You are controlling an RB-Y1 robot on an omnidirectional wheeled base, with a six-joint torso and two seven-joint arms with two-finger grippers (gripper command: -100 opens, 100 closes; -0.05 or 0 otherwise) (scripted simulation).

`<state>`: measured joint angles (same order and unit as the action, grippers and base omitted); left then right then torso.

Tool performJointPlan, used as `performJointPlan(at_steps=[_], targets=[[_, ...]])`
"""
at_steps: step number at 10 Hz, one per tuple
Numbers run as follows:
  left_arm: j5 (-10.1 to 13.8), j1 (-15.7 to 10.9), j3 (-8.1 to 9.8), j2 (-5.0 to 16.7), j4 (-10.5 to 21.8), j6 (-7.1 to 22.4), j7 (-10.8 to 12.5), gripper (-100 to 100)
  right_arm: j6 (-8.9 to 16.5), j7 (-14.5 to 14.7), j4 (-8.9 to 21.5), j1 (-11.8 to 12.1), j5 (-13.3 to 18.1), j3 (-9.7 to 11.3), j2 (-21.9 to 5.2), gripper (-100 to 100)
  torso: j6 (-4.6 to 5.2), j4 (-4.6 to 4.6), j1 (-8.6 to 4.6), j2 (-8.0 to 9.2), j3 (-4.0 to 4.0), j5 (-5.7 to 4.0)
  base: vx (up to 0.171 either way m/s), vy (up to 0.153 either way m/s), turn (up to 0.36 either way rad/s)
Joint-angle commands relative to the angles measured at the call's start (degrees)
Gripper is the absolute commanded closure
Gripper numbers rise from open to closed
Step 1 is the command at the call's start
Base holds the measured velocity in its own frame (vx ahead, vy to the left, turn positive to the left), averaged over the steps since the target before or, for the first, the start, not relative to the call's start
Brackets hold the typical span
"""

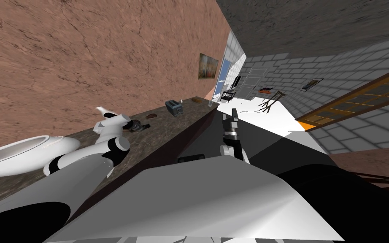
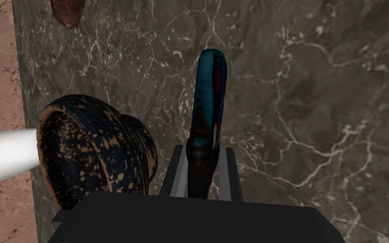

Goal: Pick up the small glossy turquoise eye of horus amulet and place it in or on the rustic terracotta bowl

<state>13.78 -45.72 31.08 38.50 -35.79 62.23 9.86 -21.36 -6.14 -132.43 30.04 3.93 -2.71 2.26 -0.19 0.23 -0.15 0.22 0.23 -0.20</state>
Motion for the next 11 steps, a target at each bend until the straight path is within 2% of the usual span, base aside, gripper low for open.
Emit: performJointPlan(at_steps=[1, 6, 8, 11], targets=[[-0.18, -0.07, 0.14, 0.21, 0.33, -2.38, -0.23, 100, 0.0, 0.0, 0.0, 0.0, 0.0, 0.0, 0.0, 0, 0.0, 0.0, 0.0, 0.0, 0.0, 0.0, -0.018, 0.012, 0.009], [-1.26, 0.74, 1.1, 0.97, 1.77, -10.45, -1.72, 100, 0.0, 0.0, 0.0, 0.0, 0.0, 0.0, 0.0, 0, 0.05, 0.01, -0.06, -0.03, -0.01, -0.05, -0.013, 0.012, 0.005], [-1.26, 0.74, 1.1, 0.97, 1.77, -12.35, -1.72, 100, 0.0, 0.0, 0.0, 0.0, 0.0, 0.0, 0.0, 0, 0.04, 0.0, -0.07, -0.04, -0.02, -0.06, -0.008, 0.007, 0.006], [-2.07, 1.45, 1.66, 1.46, 2.77, -17.92, -2.83, 100, 0.0, 0.0, 0.0, 0.0, 0.0, 0.0, 0.0, 0, 0.03, -0.03, -0.04, -0.11, -0.06, -0.05, -0.008, 0.005, -0.002]])
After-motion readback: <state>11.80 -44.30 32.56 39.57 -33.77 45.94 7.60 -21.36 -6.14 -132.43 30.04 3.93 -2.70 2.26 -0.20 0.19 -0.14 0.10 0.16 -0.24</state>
